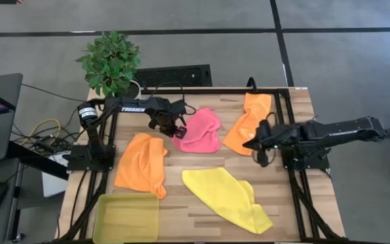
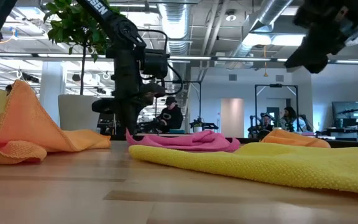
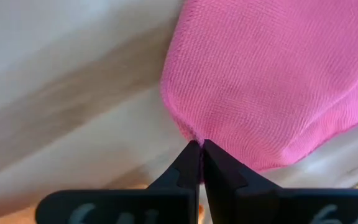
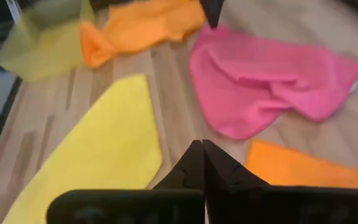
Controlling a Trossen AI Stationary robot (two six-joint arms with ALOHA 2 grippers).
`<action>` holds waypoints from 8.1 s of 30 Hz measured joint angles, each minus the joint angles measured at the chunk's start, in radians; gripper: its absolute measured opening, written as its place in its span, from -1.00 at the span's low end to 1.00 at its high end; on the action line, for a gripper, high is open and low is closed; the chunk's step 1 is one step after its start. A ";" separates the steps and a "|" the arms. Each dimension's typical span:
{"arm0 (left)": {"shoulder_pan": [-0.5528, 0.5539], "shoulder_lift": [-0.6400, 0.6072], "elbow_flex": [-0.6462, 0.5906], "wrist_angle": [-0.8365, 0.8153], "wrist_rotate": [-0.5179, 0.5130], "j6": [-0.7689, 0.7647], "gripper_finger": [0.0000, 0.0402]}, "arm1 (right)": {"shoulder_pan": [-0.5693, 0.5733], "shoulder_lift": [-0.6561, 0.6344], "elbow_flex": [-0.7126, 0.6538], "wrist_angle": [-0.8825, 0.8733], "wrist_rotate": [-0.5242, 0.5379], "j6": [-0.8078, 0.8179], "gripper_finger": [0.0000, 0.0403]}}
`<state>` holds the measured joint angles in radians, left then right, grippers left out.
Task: Fold microfiber towels
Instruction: Fold the pink microfiber towel
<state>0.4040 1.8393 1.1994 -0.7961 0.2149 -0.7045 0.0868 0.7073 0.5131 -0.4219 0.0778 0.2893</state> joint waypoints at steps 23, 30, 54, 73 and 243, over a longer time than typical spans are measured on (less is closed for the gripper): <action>-0.037 0.000 0.001 0.049 0.014 0.011 -1.00 | -0.151 0.631 0.187 0.098 -0.080 -0.366 -0.22; -0.037 -0.001 0.001 0.049 0.016 0.012 -1.00 | -0.179 0.823 0.252 0.116 -0.080 -0.551 -0.23; -0.037 -0.001 0.001 0.046 0.038 0.038 -1.00 | -0.229 0.982 0.374 0.022 -0.238 -0.596 -0.94; -0.037 -0.395 0.023 -0.034 -0.137 -0.013 -1.00 | -0.267 0.653 0.547 -0.247 -0.062 -0.515 -0.99; 0.001 -0.595 0.097 0.117 -0.352 0.202 -1.00 | -0.293 1.213 0.933 0.701 0.085 -0.525 -0.11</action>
<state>0.4048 1.2446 1.2968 -0.6795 -0.1368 -0.5022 -0.2058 1.9203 1.4466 0.2788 0.1631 -0.2352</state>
